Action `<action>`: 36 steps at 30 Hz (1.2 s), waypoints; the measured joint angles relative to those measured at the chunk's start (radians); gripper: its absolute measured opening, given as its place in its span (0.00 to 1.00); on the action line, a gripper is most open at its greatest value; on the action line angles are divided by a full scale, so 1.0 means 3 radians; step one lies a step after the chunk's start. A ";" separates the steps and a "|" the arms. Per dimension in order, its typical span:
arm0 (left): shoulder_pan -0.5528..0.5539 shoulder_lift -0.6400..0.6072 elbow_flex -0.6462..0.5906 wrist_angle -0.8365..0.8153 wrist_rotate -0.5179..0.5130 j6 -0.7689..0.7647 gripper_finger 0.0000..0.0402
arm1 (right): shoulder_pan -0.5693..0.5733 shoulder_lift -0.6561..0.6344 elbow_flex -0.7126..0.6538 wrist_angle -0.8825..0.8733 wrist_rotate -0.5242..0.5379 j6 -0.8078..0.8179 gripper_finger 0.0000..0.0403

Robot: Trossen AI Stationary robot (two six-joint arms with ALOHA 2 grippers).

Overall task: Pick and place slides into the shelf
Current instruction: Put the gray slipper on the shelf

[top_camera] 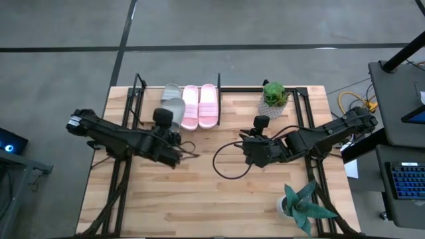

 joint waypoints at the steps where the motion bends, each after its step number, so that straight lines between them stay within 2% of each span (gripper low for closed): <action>1: 0.0056 -0.0040 -0.0001 0.0000 -0.0075 0.0049 0.00 | 0.0001 0.0000 0.0000 0.0000 0.0000 0.0011 0.17; 4: 0.0297 -0.0136 -0.0001 0.0000 -0.0276 0.0081 0.00 | 0.0000 0.0000 0.0000 0.0002 0.0000 0.0011 0.17; 8: 0.0698 -0.0303 -0.0001 0.0003 -0.0297 0.0276 0.00 | 0.0001 0.0000 0.0000 0.0006 0.0000 0.0011 0.17; 13: 0.1218 -0.0437 -0.0074 0.0216 -0.0233 0.0563 0.00 | 0.0000 0.0000 0.0000 0.0010 0.0000 0.0011 0.17; 16: 0.1499 -0.0516 -0.0220 0.0387 -0.0112 0.0933 0.00 | 0.0000 0.0000 0.0000 0.0010 0.0000 0.0010 0.17; 19: 0.1706 -0.0546 -0.0420 0.0735 0.0043 0.1338 0.00 | 0.0000 0.0000 0.0000 0.0010 0.0000 0.0011 0.17; 26: 0.2189 -0.0624 -0.0952 0.1905 0.0057 0.2367 0.00 | 0.0000 0.0000 -0.0002 0.0009 0.0000 0.0010 0.17; 29: 0.2388 -0.0639 -0.1139 0.2202 0.0068 0.2744 0.00 | 0.0000 0.0000 -0.0006 0.0007 0.0000 0.0008 0.17; 36: 0.2730 -0.0670 -0.1367 0.2592 0.0275 0.2979 0.00 | 0.0000 0.0000 -0.0014 0.0005 0.0000 0.0002 0.17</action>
